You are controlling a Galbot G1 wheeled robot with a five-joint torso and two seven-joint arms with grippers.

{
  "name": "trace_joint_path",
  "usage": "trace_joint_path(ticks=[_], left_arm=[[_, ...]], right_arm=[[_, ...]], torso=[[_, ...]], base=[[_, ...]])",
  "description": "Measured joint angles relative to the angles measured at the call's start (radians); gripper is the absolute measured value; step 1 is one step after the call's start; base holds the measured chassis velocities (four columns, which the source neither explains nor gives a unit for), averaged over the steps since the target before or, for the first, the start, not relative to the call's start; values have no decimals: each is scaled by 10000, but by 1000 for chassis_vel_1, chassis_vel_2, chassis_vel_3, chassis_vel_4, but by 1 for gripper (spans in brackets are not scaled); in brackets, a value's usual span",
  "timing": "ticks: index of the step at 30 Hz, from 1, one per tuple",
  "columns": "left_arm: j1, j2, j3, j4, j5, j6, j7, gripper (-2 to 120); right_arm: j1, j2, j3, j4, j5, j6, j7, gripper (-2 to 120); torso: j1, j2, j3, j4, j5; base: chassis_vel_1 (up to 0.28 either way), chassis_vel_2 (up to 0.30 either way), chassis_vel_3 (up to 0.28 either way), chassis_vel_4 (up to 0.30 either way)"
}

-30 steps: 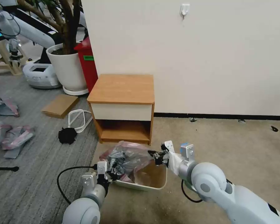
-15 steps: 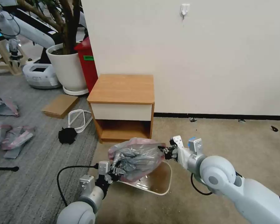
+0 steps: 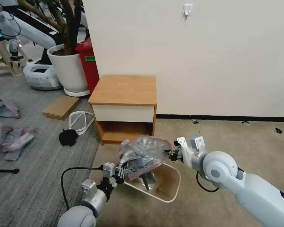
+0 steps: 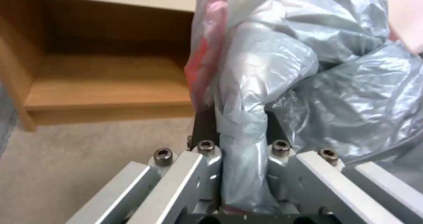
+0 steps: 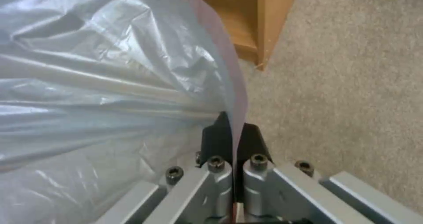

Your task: Pick up the garbage bag from the table and place it over the trash can.

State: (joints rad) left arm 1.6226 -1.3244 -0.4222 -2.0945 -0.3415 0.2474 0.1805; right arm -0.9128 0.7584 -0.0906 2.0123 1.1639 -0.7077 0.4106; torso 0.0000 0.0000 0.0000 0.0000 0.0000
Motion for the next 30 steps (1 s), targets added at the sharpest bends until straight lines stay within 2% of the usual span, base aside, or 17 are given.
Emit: trace_joint_path(ticks=[8, 18, 30], left_arm=[[-182, -63, -25, 117, -446, -289, 39, 7], [-585, -171, -159, 312, -1282, -463, -503, 7], [-706, -192, -346, 525, -1380, -674, -617, 7]], right_arm=[[-275, -79, 267, -46, -70, 6, -12, 0], [-705, -210, 733, 157, -118, 21, -19, 0], [-1014, -528, 1101, 389, -83, 25, -35, 0]], torso=[[0, 0, 0, 0, 0], [0, 0, 0, 0, 0], [0, 0, 0, 1, -1]], base=[[0, 0, 0, 0], [0, 0, 0, 0], [0, 0, 0, 0]])
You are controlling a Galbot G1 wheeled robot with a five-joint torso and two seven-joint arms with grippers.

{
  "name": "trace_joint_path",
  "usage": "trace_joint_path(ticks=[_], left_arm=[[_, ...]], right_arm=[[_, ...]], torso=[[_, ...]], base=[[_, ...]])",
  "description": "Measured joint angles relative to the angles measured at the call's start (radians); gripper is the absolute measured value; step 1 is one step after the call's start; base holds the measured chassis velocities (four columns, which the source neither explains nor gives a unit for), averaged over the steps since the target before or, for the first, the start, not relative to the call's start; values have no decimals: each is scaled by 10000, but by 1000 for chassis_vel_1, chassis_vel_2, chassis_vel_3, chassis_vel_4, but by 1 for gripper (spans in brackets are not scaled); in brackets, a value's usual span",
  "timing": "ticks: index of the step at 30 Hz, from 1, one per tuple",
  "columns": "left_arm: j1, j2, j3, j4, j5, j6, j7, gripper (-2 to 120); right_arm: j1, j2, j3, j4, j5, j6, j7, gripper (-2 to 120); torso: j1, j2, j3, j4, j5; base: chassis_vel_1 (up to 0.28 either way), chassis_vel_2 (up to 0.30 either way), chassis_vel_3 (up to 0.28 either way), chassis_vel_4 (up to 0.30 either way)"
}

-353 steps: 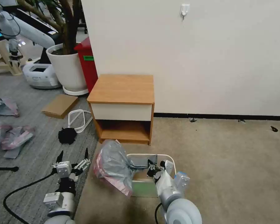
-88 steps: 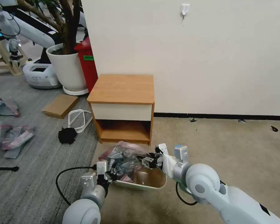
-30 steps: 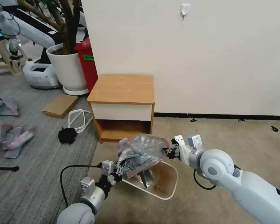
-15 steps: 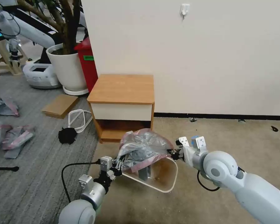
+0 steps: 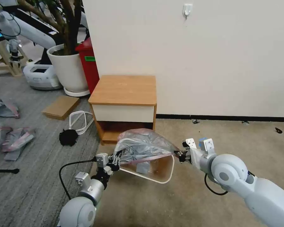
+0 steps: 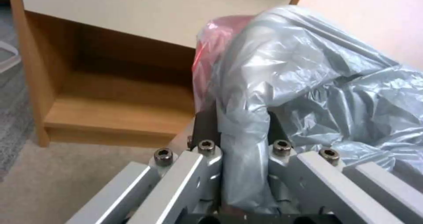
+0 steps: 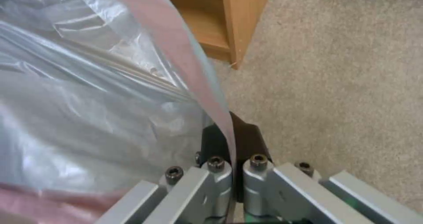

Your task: Pick up the garbage bag from the table and place it over the trash can.

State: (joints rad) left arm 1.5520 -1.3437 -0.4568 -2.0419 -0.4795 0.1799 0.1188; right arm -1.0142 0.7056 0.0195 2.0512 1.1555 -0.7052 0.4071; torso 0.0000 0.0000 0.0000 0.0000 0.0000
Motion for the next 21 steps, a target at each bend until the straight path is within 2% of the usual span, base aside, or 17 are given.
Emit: trace_joint_path(ticks=[21], left_arm=[[-247, -152, -214, 138, -441, -245, -288, 7]], right_arm=[[-1389, -52, 916, 485, -279, 10, -300, 0]], torso=[[0, 0, 0, 0, 0]], base=[[0, 0, 0, 0]])
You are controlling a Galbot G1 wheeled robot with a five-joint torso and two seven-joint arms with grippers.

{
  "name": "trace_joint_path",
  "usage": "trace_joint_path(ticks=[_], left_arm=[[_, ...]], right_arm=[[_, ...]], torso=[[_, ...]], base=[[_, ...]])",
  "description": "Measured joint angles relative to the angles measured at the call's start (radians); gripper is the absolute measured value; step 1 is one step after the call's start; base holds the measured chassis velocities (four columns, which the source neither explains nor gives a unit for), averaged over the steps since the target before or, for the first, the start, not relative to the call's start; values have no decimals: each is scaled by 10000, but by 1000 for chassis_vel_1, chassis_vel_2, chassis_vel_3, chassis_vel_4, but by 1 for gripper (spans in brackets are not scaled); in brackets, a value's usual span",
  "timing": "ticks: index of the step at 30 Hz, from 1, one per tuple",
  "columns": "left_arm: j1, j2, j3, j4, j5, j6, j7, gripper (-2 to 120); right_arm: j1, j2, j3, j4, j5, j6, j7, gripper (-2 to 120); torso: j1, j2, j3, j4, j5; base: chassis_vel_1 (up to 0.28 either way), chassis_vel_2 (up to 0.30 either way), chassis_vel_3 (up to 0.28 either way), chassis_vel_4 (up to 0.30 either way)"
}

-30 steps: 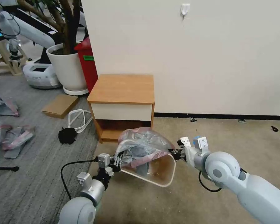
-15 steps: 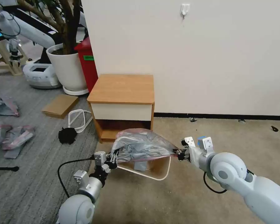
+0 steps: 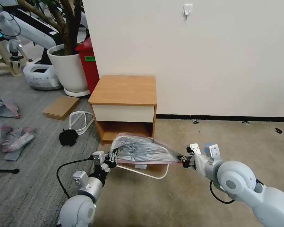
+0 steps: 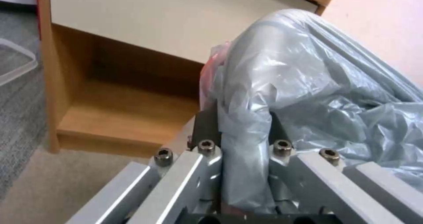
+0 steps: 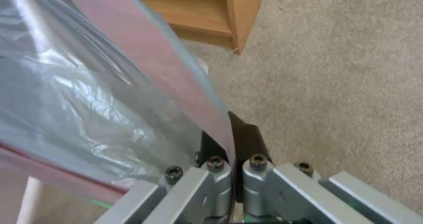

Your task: Pick up the garbage bag from the table and place it over the trash can.

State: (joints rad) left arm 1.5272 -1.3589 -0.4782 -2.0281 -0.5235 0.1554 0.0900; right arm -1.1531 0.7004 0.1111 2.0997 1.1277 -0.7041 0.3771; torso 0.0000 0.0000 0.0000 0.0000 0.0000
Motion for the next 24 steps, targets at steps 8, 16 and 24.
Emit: trace_joint_path(ticks=[8, 16, 24], left_arm=[[-147, -125, 76, 207, -11, -169, -268, 7], [-496, -110, 188, 351, -277, -173, -894, 7], [-798, -290, 519, 519, -227, -433, -1743, 7]], right_arm=[[-276, 131, 109, 57, -121, 0, -10, 0], [-449, 277, 153, 77, -133, 1, -12, 0], [-430, 429, -77, 212, -151, -1, 58, 0]], torso=[[0, 0, 0, 0, -1], [0, 0, 0, 0, 0], [0, 0, 0, 0, 0]], base=[[0, 0, 0, 0], [0, 0, 0, 0], [0, 0, 0, 0]])
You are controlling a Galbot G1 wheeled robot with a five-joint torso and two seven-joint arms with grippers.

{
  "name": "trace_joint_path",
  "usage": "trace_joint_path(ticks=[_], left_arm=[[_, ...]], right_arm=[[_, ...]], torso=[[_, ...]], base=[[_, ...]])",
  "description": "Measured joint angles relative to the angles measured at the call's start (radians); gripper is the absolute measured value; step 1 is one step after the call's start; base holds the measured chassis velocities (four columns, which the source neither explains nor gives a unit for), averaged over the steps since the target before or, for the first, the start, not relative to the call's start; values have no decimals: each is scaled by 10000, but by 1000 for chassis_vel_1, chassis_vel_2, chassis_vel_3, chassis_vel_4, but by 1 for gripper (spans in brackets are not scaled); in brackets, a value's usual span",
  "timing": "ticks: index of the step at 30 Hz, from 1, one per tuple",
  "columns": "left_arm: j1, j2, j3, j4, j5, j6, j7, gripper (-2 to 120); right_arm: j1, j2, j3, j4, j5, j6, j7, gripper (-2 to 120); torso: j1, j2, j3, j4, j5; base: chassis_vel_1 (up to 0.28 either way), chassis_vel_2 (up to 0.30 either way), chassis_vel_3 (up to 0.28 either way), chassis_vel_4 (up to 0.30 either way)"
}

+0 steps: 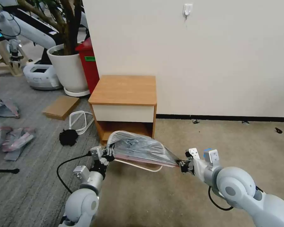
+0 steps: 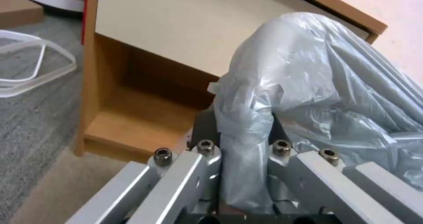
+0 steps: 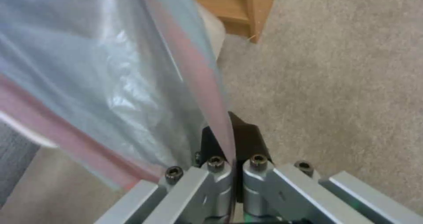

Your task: Pick up the garbage bag from the table and place it over the trash can.

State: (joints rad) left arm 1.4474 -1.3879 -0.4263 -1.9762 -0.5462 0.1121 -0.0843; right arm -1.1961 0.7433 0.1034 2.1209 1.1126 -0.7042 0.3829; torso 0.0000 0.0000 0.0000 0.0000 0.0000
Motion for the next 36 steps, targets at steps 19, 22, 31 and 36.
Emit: trace_joint_path(ticks=[19, 22, 31, 36], left_arm=[[-441, 69, 184, -4, -918, 241, -1004, 7], [-499, 41, 225, 11, -1151, 256, -1213, 7], [-1064, -94, 520, 30, -2075, 507, -2560, 7], [-1047, -76, 544, -88, -2225, 794, -2694, 6]], right_arm=[[12, 4, -112, -45, 51, -3, -7, 5], [-31, 51, -110, -45, 43, -3, -4, 12], [-195, 405, -218, 57, -70, -43, 69, 25], [-181, 480, -264, -8, -180, -41, 68, 23]], torso=[[0, 0, 0, 0, 0], [0, 0, 0, 1, 0], [0, 1, 0, 0, 0], [0, 1, -1, -2, 1]], base=[[0, 0, 0, 0], [0, 0, 0, 0], [0, 0, 0, 0], [0, 0, 0, 0]])
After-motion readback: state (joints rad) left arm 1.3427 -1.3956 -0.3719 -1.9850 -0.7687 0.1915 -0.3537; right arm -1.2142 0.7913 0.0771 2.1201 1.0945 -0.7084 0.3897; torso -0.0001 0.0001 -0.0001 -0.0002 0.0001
